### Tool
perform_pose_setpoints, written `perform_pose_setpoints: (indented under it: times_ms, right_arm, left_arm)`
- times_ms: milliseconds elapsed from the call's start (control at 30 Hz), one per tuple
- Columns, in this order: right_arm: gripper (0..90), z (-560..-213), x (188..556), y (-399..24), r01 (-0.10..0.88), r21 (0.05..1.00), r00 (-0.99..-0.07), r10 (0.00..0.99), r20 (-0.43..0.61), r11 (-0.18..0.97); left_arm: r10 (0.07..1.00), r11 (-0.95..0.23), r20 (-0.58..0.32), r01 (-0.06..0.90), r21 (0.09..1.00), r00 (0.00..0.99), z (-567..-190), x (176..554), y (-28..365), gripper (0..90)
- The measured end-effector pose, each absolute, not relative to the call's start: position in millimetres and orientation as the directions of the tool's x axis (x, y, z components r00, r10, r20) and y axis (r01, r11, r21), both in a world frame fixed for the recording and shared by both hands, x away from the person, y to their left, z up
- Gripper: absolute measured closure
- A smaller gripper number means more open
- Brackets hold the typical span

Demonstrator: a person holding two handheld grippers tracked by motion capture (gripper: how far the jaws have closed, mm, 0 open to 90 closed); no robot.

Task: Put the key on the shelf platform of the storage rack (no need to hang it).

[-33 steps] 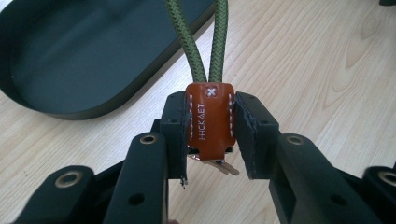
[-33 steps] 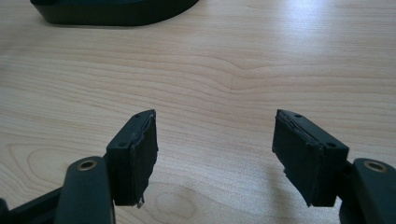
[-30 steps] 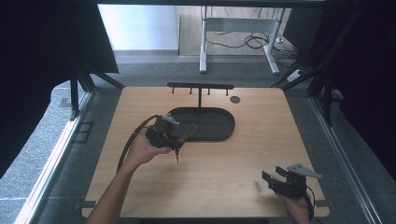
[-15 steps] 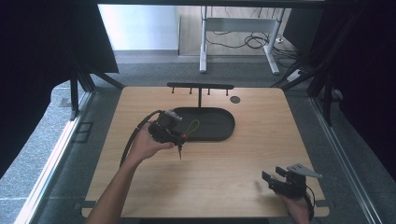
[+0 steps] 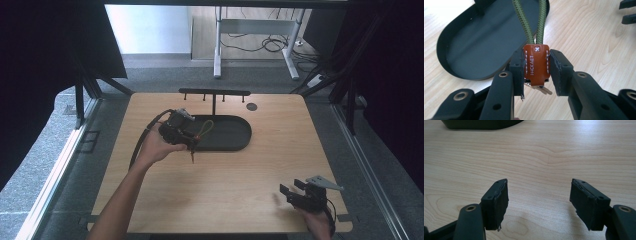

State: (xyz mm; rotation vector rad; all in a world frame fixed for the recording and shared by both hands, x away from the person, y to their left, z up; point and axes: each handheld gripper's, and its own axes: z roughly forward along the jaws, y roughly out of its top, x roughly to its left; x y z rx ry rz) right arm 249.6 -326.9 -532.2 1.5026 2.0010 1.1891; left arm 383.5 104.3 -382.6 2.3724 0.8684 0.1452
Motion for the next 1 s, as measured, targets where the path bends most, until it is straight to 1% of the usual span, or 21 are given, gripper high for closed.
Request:
perform_pose_setpoints:
  times_ms: [333,1000]
  right_arm:
    - [31.6,-529.1,248.2,-329.7,0.596,0.8,-0.356,0.914,0.194,0.063]
    - [31.6,-529.9,248.3,-329.1,0.598,0.799,-0.354,0.915,0.193,0.062]
  left_arm:
    - [0.62,-0.608,-0.108,0.563,0.559,0.777,-383.0,399.6,99.0,66.7]
    - [0.621,-0.611,-0.115,0.57,0.549,0.776,-388.0,417.4,85.8,66.7]
